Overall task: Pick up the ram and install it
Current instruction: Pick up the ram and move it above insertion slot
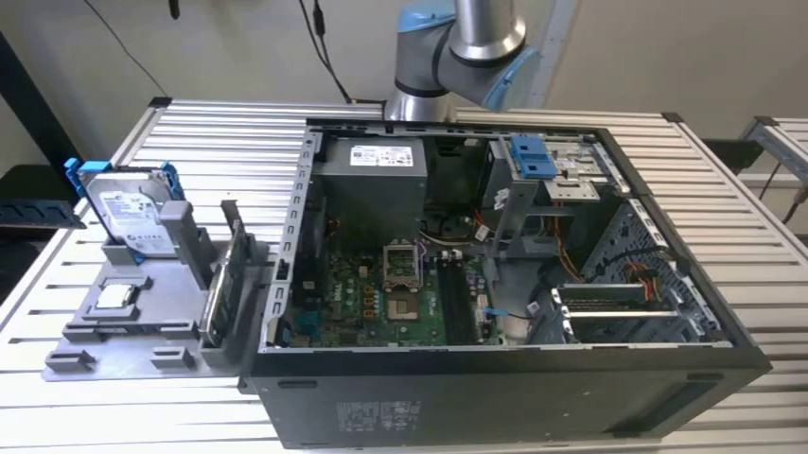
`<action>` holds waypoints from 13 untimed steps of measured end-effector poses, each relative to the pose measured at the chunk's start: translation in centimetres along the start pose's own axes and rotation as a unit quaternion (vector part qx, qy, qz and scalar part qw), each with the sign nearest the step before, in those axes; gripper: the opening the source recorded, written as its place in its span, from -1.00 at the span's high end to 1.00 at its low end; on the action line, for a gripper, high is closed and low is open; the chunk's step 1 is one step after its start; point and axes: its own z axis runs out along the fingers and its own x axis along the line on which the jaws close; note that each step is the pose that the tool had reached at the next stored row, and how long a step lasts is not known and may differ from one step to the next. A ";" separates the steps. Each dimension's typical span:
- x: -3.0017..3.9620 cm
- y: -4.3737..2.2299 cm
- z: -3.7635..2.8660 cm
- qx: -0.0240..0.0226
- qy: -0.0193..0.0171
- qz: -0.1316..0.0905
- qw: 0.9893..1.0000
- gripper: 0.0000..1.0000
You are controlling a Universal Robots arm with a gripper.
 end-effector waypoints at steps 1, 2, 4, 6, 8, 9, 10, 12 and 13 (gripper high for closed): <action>0.00 -0.05 -0.01 0.000 0.000 0.000 1.000 0.72; 0.00 -0.16 -0.01 0.000 0.000 0.000 1.000 0.72; -0.02 -0.41 0.02 0.000 0.000 0.000 1.000 0.72; -0.04 -0.75 0.02 0.000 0.000 0.000 1.000 0.72; -0.06 -1.13 0.04 -0.001 0.000 0.000 1.000 0.72; -0.07 -1.31 0.05 -0.001 0.000 0.000 1.000 0.72; -0.08 -1.48 0.05 -0.001 0.000 0.000 1.000 0.72; -0.10 -1.83 0.07 -0.001 0.000 0.000 1.000 0.72; -0.11 -2.00 0.07 -0.001 0.000 0.000 1.000 0.72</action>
